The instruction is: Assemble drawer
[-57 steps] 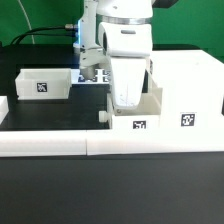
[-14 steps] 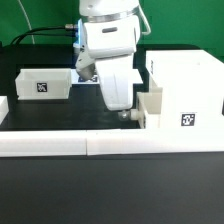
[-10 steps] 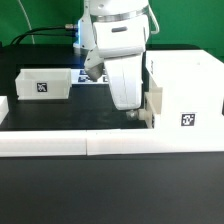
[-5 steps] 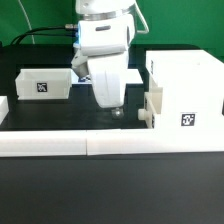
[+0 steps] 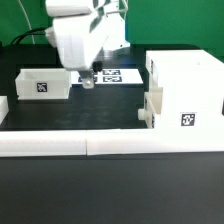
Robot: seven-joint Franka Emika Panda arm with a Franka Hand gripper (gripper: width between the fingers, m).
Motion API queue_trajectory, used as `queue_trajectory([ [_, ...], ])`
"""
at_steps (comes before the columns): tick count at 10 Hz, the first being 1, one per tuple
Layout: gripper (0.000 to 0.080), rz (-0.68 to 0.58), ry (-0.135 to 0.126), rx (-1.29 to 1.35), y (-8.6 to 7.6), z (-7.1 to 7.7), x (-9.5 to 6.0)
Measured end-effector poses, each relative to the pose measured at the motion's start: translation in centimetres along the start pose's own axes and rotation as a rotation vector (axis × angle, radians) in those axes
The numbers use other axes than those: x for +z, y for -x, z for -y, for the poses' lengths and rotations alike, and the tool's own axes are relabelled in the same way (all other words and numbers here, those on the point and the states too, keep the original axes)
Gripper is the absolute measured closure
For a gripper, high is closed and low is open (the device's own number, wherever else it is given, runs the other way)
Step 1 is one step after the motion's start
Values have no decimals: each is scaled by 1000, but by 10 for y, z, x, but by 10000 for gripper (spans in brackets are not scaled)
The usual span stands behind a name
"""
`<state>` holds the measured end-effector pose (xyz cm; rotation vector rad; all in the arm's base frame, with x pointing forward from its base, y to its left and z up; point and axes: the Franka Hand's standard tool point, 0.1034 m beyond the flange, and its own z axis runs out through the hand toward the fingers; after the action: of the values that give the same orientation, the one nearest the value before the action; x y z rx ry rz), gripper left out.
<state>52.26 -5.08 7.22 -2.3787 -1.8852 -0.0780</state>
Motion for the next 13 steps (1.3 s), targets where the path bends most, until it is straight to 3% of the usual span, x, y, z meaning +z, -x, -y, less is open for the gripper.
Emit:
queue_trajectory([
  [1, 150, 2, -21, 27, 6, 5, 1],
  [6, 150, 0, -21, 190, 6, 5, 3],
  [8, 150, 3, 15, 397, 37, 15, 1],
  [9, 150, 3, 44, 528, 51, 27, -1],
  [10, 150, 6, 56, 637, 63, 44, -3],
  [12, 150, 8, 76, 829, 72, 64, -3],
  [13, 150, 3, 82, 962, 68, 69, -3],
])
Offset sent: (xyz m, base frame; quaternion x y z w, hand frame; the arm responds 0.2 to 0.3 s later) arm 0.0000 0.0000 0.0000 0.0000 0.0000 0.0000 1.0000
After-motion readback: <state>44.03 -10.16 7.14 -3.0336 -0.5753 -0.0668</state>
